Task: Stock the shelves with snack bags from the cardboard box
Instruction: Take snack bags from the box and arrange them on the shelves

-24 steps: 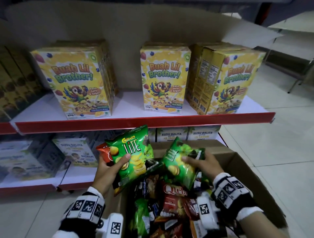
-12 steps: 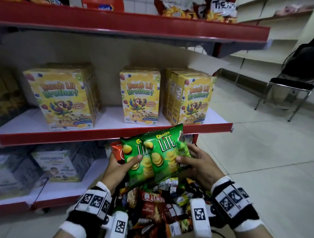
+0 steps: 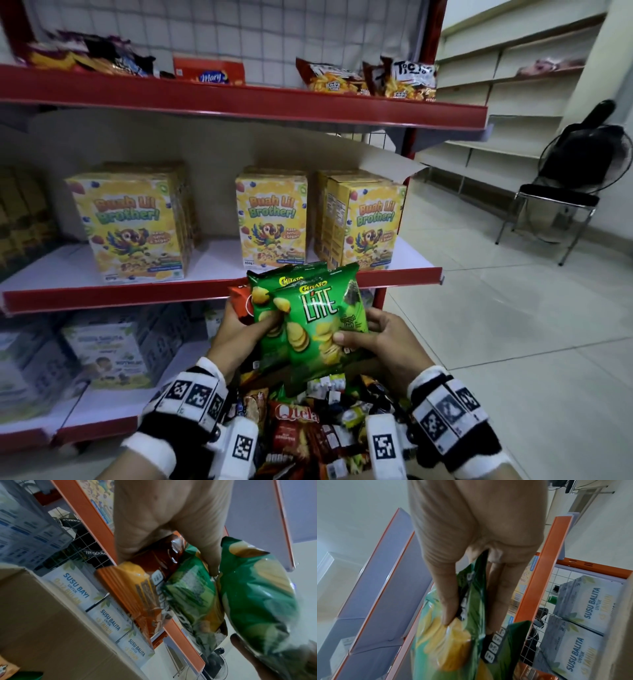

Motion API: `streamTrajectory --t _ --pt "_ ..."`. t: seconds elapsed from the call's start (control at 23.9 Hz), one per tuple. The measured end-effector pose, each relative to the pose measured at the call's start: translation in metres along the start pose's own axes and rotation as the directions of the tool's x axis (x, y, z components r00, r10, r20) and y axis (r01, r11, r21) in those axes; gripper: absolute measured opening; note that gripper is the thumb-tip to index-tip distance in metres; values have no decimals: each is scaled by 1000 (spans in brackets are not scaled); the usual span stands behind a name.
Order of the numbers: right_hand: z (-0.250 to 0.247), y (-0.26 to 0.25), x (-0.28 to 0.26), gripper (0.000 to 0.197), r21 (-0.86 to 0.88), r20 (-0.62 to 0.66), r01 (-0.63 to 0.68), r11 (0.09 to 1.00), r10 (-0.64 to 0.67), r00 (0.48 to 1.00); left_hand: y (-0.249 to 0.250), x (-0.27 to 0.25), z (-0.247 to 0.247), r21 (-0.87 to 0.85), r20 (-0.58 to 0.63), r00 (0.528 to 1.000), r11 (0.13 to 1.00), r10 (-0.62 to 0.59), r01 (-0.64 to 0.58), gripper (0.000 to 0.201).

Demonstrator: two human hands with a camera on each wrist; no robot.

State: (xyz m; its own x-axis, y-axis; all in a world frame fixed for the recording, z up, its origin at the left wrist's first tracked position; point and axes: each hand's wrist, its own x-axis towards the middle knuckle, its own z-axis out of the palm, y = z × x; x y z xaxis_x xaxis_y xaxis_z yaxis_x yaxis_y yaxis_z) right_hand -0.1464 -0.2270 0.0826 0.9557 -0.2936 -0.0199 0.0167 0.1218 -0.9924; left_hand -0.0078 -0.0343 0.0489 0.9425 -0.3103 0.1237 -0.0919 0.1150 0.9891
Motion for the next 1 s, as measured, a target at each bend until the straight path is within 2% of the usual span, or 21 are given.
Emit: streamTrajectory --t 0.13,0.17,0.25,0.38,0.54,0.71,0.84,1.0 --pt "-3 -8 -9 48 -19 17 -21 1000 21 1000 14 -10 1 4 -2 1000 1000 -8 8 92" --pt "-3 -11 -14 53 -14 23 -20 1000 20 1000 18 -14 2 8 -2 1000 1000 -10 10 100" --pt "0 -14 -21 60 -21 49 3 1000 -2 999 23 -18 9 53 6 1000 999 13 -14 98" --pt "5 -21 -28 56 -44 23 82 996 -81 996 33 -20 19 72 11 1000 997 20 -20 83" --pt "-9 -40 -25 44 -118 -72 169 979 -178 981 49 -17 22 64 27 1000 998 1 -2 111" --pt "-21 -55 -12 49 -120 -40 164 979 -170 985 64 -9 21 18 53 998 999 31 -32 99" --pt "-20 -57 -1 36 -84 -15 171 982 -173 985 71 4 18 4 70 997 999 38 -38 98" --pt "-27 -42 20 51 -13 -23 172 985 -172 985 61 25 19 -11 102 993 998 55 -54 100"
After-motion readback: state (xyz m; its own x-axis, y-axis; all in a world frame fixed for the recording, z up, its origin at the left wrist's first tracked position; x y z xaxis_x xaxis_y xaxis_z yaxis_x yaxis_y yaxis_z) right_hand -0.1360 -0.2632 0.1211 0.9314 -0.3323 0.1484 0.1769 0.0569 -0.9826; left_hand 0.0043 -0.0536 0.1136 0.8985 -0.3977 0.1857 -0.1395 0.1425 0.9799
